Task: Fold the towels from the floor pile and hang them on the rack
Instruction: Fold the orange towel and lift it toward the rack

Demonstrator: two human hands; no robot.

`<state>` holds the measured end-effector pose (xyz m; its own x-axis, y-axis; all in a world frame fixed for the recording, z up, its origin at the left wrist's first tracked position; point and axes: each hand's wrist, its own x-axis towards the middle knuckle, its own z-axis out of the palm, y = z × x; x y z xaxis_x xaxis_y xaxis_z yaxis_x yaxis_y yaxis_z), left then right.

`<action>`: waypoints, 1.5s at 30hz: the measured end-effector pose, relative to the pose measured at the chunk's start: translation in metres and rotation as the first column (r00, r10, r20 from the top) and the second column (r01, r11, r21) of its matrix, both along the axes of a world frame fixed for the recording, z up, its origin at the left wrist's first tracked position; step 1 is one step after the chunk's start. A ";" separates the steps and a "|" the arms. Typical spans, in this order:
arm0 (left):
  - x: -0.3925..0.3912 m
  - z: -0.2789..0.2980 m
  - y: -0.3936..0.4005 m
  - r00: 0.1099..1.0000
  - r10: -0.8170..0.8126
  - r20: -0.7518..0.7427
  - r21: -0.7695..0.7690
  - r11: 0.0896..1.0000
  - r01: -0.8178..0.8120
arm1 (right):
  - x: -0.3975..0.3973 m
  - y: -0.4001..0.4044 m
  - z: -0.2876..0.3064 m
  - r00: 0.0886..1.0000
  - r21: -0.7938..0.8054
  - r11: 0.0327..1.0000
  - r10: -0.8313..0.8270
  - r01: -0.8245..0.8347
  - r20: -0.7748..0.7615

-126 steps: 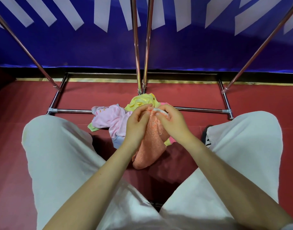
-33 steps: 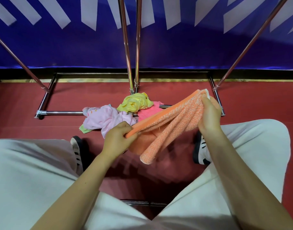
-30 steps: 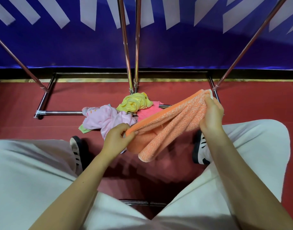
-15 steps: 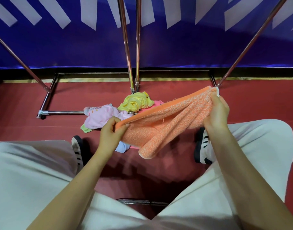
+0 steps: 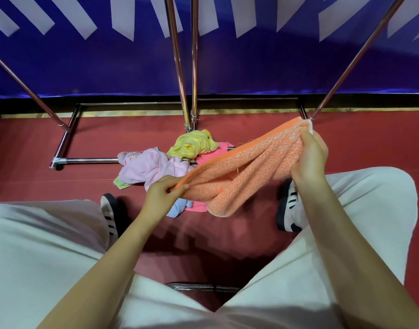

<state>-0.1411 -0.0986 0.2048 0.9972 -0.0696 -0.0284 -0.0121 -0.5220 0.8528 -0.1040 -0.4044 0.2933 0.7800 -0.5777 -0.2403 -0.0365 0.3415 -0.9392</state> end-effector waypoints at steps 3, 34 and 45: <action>0.002 0.000 0.002 0.996 0.087 0.024 0.034 0.996 -0.088 | -0.001 0.001 0.002 1.000 -0.136 0.990 0.028 -0.026 0.012; -0.004 0.061 -0.069 0.971 0.207 0.123 -0.449 0.884 -0.132 | -0.006 0.112 -0.009 0.702 -0.675 0.440 0.693 -0.592 -0.164; 0.004 0.056 -0.067 0.952 0.305 -0.017 -0.482 0.832 -0.274 | -0.006 0.120 -0.007 0.729 -0.622 0.528 0.676 -0.579 -0.104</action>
